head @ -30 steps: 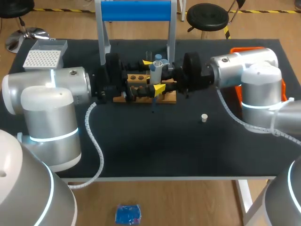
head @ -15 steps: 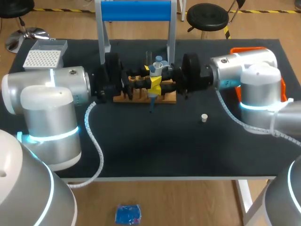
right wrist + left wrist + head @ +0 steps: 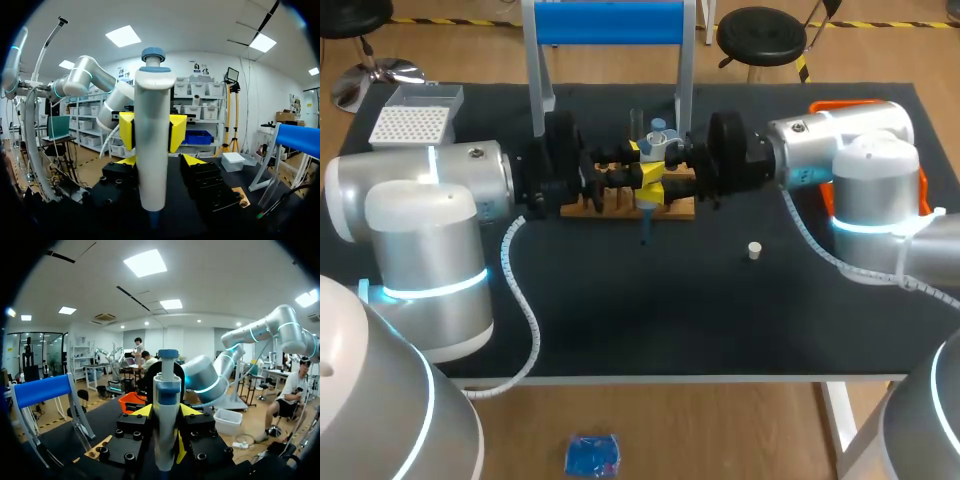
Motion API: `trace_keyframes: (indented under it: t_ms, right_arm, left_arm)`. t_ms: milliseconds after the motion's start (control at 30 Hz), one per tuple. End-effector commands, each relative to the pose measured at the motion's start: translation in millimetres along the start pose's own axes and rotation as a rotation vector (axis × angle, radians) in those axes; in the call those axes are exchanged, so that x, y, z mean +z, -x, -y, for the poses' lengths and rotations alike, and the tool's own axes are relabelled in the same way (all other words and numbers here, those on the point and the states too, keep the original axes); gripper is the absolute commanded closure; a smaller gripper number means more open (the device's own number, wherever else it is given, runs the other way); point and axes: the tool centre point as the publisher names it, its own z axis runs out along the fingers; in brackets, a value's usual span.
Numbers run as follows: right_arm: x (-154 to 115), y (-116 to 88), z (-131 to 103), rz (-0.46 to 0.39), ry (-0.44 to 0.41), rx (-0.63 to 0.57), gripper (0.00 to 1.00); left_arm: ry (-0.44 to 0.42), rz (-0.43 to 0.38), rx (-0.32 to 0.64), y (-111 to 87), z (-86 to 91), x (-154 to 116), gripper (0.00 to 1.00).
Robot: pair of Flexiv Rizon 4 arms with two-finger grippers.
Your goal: Invert the test tube, pick up the pipette, mount the tip to pipette, aspirate from beaker and dispense into the tube, eject the tip, return the pipette, and cap with the stopper.
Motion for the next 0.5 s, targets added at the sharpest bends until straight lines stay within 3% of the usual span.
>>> trace_keyframes:
  t_ms: [33,500]
  right_arm:
    - [-4,0,-2,0.004,-0.007,-0.002,0.0]
    - [-56,4,-13,-0.033,-0.052,-0.029,0.0]
  left_arm:
    - [0.0,0.002,0.001,-2.0,-0.7,0,1.0]
    - [0.0,0.002,0.001,-2.0,-0.7,0,1.0]
